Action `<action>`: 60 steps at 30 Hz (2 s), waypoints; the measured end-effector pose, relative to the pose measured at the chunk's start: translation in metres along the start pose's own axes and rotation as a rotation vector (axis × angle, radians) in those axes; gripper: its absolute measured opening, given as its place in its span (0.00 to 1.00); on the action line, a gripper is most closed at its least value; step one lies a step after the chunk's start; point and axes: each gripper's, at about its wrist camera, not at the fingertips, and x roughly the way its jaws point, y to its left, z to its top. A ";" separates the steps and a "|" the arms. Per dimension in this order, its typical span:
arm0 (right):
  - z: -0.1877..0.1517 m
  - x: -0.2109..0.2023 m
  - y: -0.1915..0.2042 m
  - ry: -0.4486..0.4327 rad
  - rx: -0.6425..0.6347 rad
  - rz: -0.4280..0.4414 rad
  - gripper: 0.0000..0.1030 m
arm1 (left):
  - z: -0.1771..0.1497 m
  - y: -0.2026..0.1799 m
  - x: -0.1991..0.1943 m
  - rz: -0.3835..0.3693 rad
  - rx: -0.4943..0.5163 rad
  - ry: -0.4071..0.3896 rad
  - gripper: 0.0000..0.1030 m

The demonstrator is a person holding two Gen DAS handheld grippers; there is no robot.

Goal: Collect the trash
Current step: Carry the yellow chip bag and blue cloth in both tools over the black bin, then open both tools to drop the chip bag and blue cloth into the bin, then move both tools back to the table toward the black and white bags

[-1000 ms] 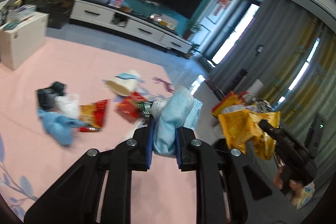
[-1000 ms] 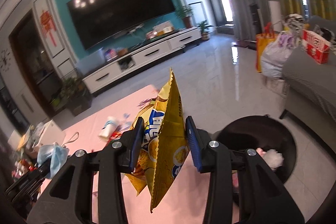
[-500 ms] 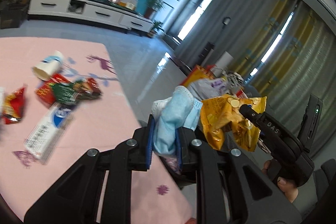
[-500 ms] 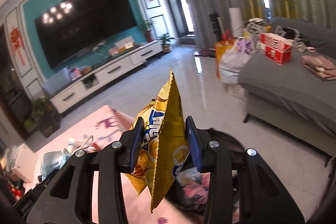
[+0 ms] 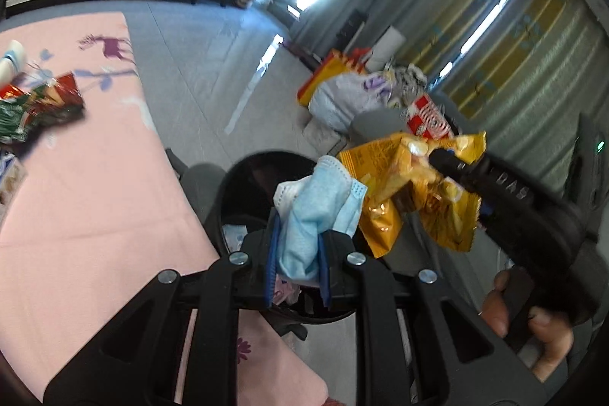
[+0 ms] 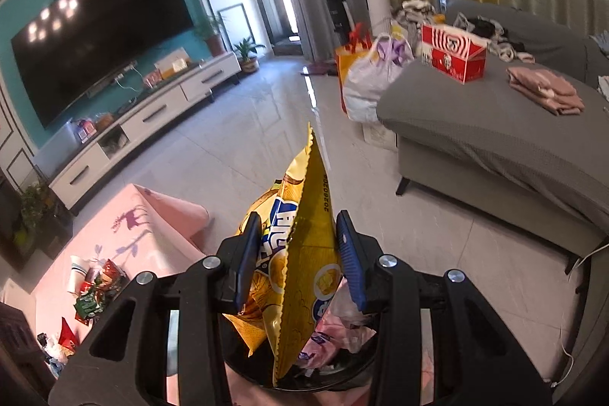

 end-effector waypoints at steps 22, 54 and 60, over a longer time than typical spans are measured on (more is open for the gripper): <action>-0.017 0.090 -0.025 0.247 -0.019 -0.148 0.43 | -0.019 0.002 0.105 0.111 0.006 0.246 0.28; -0.017 0.011 0.080 0.071 -0.167 0.119 0.88 | -0.017 0.127 -0.200 0.483 -0.190 -0.264 0.97; -0.030 -0.004 0.115 0.066 -0.200 0.224 0.88 | -0.048 0.189 -0.279 0.640 -0.289 -0.337 0.97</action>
